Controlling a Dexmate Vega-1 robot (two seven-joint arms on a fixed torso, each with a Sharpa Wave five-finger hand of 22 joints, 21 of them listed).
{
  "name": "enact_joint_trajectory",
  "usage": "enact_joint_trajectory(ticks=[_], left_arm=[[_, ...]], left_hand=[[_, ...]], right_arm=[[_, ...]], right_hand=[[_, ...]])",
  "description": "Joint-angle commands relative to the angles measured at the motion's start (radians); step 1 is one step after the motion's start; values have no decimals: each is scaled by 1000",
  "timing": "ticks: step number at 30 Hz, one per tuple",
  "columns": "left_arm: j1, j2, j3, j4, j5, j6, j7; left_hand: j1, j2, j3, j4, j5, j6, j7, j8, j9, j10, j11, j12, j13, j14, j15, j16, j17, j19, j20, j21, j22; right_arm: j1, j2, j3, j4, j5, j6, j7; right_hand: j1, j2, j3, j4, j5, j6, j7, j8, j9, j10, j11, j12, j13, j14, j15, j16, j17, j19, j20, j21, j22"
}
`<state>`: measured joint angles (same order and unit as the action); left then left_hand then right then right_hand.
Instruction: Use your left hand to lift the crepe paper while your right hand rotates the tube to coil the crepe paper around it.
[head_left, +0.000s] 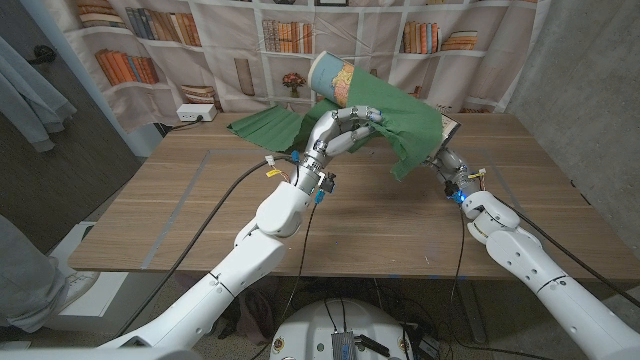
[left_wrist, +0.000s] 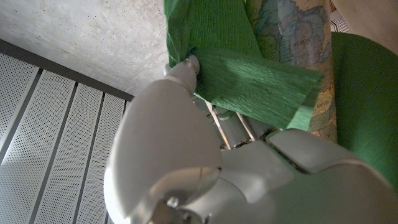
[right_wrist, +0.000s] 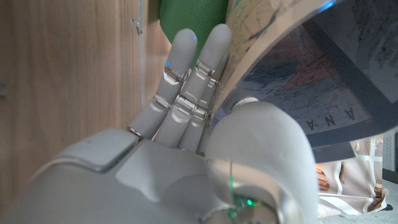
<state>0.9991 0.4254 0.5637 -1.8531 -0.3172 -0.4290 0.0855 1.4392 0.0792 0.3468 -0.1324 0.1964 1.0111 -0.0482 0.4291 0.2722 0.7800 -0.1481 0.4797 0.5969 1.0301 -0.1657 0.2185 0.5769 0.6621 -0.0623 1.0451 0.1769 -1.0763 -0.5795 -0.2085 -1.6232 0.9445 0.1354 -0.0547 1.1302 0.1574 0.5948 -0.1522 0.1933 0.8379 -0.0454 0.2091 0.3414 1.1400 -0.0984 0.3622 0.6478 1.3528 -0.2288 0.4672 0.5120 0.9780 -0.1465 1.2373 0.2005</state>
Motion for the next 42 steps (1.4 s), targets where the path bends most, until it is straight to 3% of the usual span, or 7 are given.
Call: enact_joint_trajectory(ticks=[1,15,42], left_arm=[[70,57,-25,-69,-30,26,3],[150,118,-82,-134,-19,49,49],[235,160,-105,-182,-45,99,76]], left_hand=[[4,2,10,0,2,3,-2,-2,2,6,-1,0,5,4,-64,-2,2,-4,-133,5,2],[3,1,12,1,2,5,0,-2,1,10,-3,0,5,5,-65,-2,3,-4,-132,7,3],[5,0,17,-1,1,8,-2,-2,2,13,-1,-2,6,5,-64,-3,5,-6,-133,11,2]], right_arm=[[15,-13,22,28,-7,1,0],[10,-27,34,25,-15,-6,-8],[-39,-42,88,-31,-7,17,-33]], right_hand=[[23,16,10,-5,7,19,-19,6,6,6,-10,-2,5,2,-1,-3,6,-6,-80,10,3],[23,17,10,-4,7,20,-18,5,7,9,-10,-5,3,1,-1,-3,6,-9,-80,13,3],[24,17,10,-5,6,20,-18,4,11,9,-12,-8,8,2,-1,-5,7,-14,-80,21,2]])
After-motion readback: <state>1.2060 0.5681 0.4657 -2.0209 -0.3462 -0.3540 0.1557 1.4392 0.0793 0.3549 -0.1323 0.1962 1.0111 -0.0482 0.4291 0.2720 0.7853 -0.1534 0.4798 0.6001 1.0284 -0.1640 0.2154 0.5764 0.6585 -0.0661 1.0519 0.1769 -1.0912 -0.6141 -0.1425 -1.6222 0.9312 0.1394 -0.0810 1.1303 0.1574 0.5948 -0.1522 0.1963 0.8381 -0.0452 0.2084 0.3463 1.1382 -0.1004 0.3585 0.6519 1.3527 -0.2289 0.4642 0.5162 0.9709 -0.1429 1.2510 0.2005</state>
